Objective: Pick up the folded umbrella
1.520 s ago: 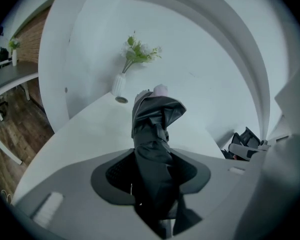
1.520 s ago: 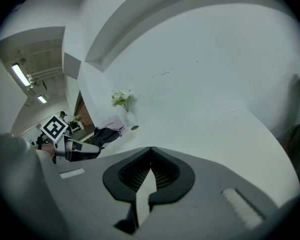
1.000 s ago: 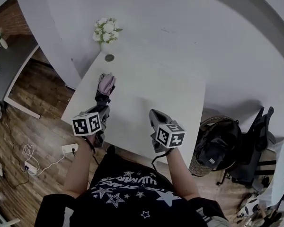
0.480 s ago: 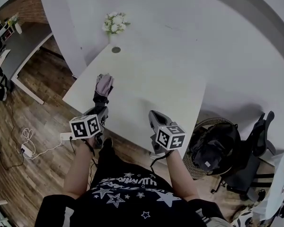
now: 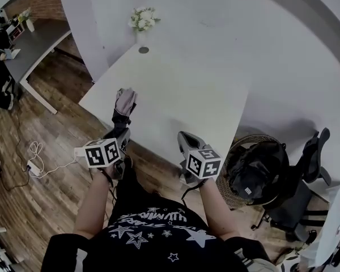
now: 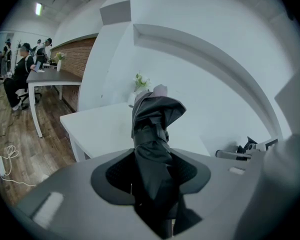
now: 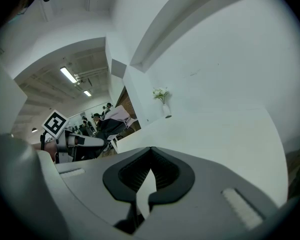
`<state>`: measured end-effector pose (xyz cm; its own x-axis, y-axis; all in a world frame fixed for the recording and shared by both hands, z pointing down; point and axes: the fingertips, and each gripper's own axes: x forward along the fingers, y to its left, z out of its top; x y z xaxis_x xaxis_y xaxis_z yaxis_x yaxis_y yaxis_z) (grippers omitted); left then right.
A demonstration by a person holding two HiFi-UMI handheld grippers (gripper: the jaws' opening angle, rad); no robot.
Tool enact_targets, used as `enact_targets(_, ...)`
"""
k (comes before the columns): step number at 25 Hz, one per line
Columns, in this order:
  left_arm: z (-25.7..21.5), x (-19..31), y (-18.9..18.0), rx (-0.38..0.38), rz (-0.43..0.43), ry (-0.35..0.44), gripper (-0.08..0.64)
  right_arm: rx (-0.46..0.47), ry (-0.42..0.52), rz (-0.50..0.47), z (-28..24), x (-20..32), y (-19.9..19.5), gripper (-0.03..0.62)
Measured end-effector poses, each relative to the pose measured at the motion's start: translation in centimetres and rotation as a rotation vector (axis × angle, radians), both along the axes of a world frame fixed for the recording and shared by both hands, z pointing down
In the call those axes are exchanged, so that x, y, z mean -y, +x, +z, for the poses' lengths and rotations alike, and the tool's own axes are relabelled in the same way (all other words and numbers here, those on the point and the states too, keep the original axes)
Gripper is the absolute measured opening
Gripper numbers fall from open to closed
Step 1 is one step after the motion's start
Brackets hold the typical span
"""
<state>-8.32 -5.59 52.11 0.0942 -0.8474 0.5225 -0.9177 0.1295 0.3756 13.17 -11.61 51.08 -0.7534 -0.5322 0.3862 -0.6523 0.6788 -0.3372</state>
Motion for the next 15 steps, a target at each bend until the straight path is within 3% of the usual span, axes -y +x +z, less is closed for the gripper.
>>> enact_targets(8, -0.1, -3.1, 1.4, -0.007, -0.013, 0.014, 0.199, -0.010, -0.016, -0.074, 0.9, -3.4, -0.3, 0.015)
enact_targets(15, -0.4, -5.0, 1.3, -0.006, -0.028, 0.019, 0.199, -0.003, -0.002, -0.074, 0.3, -4.7, -0.7, 0.015)
